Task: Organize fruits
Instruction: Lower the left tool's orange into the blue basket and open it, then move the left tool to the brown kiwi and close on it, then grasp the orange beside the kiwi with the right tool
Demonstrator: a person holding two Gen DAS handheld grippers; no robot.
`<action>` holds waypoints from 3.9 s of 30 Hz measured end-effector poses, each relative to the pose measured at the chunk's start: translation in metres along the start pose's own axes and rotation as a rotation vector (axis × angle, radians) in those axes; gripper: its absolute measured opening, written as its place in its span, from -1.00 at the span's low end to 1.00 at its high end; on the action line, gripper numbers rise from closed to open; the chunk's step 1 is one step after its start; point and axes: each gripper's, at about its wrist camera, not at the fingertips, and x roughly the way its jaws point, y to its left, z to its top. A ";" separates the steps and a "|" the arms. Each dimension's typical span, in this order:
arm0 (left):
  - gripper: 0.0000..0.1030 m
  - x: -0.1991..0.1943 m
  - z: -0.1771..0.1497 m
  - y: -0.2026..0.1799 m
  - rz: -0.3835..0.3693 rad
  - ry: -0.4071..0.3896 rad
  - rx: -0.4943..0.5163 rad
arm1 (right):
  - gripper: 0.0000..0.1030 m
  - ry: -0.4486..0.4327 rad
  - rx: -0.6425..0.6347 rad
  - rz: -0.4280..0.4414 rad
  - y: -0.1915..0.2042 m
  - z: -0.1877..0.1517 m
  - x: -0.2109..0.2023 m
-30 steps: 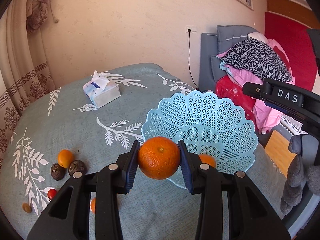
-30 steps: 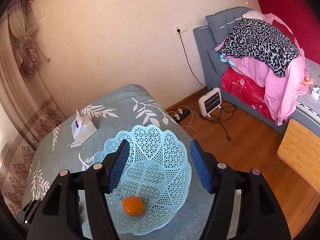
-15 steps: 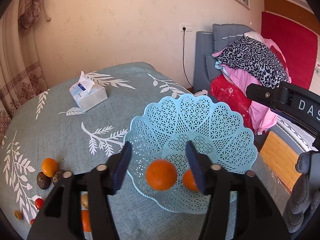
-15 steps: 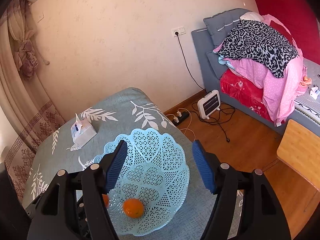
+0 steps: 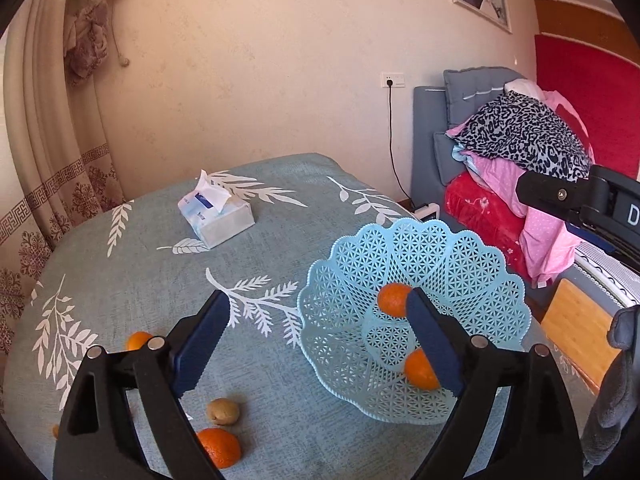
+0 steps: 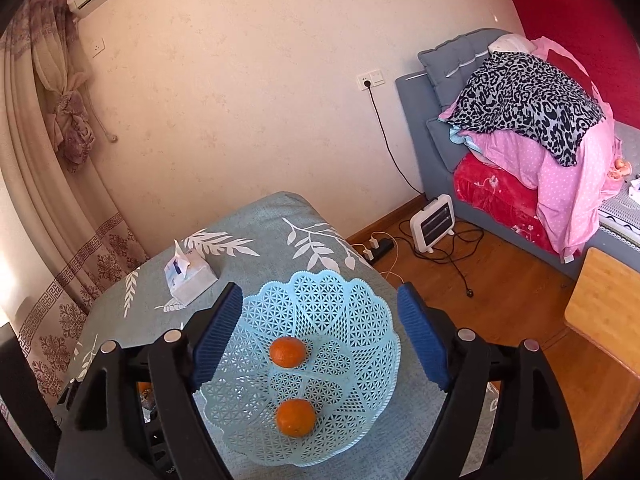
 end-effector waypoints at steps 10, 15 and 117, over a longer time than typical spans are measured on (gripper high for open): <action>0.78 -0.026 -0.004 0.021 0.094 -0.047 -0.012 | 0.60 -0.013 -0.060 0.060 0.027 -0.006 -0.015; 0.78 -0.036 -0.010 0.036 0.130 -0.048 -0.033 | 0.60 -0.002 -0.090 0.088 0.041 -0.012 -0.015; -0.45 -0.072 -0.174 0.274 0.390 0.216 -0.436 | -0.21 0.467 -0.456 0.330 0.182 -0.167 0.057</action>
